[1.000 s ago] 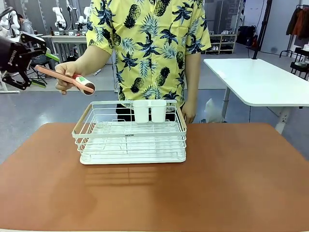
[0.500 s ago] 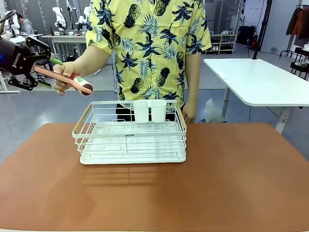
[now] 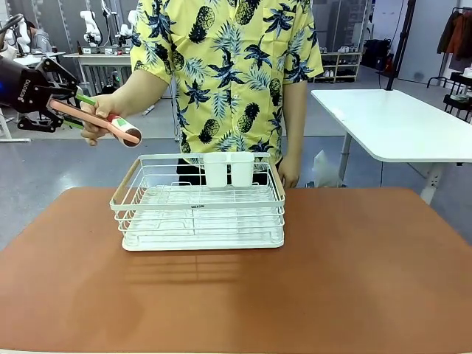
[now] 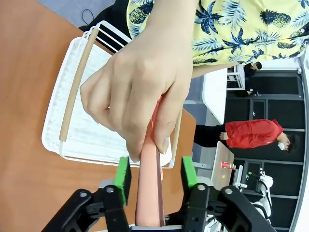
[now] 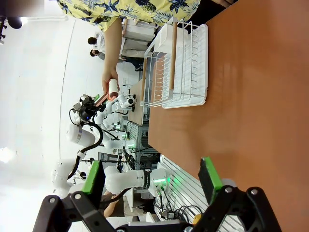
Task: Clean the table.
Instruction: Pick up the Lint Roller when the human hands it over.
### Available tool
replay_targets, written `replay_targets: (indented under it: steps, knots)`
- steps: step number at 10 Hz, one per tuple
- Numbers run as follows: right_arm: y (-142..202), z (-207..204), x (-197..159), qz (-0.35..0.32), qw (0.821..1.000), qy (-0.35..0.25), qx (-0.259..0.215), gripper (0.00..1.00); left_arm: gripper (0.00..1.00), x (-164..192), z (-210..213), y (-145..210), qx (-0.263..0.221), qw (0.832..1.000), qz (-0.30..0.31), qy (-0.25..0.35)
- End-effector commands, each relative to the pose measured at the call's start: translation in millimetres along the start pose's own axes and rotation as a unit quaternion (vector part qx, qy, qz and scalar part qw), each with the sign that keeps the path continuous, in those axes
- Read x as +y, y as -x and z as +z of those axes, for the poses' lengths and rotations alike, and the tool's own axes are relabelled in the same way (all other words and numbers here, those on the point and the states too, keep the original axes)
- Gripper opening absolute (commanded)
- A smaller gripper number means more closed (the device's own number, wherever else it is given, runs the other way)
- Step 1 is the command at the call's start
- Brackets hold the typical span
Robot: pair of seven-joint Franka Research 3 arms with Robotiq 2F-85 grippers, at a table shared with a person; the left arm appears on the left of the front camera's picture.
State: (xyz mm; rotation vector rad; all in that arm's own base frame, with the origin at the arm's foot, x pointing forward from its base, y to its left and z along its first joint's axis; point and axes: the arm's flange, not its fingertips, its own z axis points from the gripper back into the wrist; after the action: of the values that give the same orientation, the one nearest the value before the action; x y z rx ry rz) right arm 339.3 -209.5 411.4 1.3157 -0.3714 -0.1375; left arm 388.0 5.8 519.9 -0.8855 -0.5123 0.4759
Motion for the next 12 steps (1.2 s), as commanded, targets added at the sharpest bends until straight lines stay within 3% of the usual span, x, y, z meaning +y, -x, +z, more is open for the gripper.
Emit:
replay_targets:
  steps: [1, 2, 3, 4, 5, 8, 9, 12]
  knots:
    - [0.6, -0.6, 4.8, -0.001, 1.0, -0.006, -0.001, 1.0, 0.09, 1.3, -2.8, -3.9, -0.015, 1.0, -0.005, 0.014]
    - [0.6, -0.6, 4.8, -0.001, 1.0, -0.006, -0.001, 1.0, 0.31, 1.5, -2.6, -4.3, -0.014, 1.0, -0.005, 0.013]
    - [0.6, -0.6, 4.8, -0.001, 1.0, -0.006, -0.001, 1.0, 0.0, 1.1, -2.2, -4.2, -0.012, 1.0, -0.005, 0.014]
    - [0.6, -0.6, 4.8, -0.001, 1.0, -0.006, -0.001, 1.0, 0.12, 0.4, -1.5, -4.5, -0.011, 1.0, -0.003, 0.016]
    - [0.6, -0.6, 4.8, -0.001, 1.0, -0.006, -0.001, 1.0, 0.0, 0.1, -1.2, -4.7, -0.01, 1.0, -0.003, 0.018]
    - [0.6, -0.6, 4.8, -0.001, 1.0, -0.006, -0.001, 1.0, 0.02, 5.4, 5.1, -7.5, -0.003, 0.999, 0.003, 0.031]
    - [0.6, -0.6, 4.8, -0.001, 1.0, -0.006, -0.001, 1.0, 0.02, 1.1, 1.4, -1.8, -0.002, 1.0, 0.002, 0.001]
    - [0.6, -0.6, 4.8, -0.001, 1.0, -0.006, -0.001, 1.0, 0.02, 1.1, 1.4, -1.8, -0.002, 1.0, 0.002, 0.001]
